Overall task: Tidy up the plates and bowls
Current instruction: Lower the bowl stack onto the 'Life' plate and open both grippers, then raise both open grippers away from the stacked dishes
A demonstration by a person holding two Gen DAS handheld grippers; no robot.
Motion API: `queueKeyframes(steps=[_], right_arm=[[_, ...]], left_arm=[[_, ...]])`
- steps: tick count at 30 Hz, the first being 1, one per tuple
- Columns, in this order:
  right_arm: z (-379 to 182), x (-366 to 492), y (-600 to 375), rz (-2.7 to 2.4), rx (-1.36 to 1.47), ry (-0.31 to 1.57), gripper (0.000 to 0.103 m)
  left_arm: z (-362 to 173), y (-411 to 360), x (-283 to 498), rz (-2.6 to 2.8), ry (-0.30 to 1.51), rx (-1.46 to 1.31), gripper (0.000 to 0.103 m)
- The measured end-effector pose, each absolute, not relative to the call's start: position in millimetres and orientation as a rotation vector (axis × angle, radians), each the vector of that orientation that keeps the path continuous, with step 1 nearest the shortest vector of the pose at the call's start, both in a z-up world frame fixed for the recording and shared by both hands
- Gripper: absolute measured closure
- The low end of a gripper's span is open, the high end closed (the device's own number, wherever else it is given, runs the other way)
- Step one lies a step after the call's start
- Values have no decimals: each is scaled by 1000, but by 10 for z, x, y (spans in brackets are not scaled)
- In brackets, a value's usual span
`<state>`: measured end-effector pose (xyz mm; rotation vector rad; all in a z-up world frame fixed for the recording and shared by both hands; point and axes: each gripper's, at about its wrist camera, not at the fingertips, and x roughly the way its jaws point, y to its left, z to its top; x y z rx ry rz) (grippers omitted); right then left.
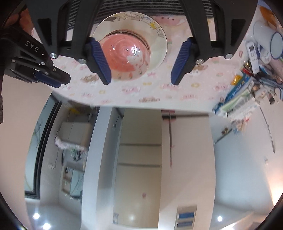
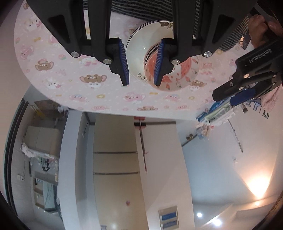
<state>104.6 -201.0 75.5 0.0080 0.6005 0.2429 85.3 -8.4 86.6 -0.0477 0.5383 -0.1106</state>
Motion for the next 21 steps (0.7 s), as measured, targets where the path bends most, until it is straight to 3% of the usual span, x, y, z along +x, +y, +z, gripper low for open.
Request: queueKeyframes(steps=[4,5,8,9,11,16,18,21], right_arm=[[939,794,-2062,235,0,533,72],[979,734,-2081,236,2,521,67],[1081,529,-2137,225,3,456,23],[1108,460,-2154,214,1,431,19],[1157,329,-2177,188,-12,382,18],[1281,38,-2262,153,-5,293,13],[1334,-65,-2309,137,5,254,0],[1397,-278,-2360,91,10,159,0]], left_arm=[[1033,-104,612,-109,439,-24,22],[1065,-100,561,-119,422,-26,18],[1156,-90,364,-139,357,-34,12],[1182,-86,301,-132,326,-33,10],[1239,-62,168,-136,264,-42,1],[1346,49,-47,-190,183,-85,1],[1389,79,-150,-185,137,-84,1],[1448,85,-344,-169,48,-65,1]])
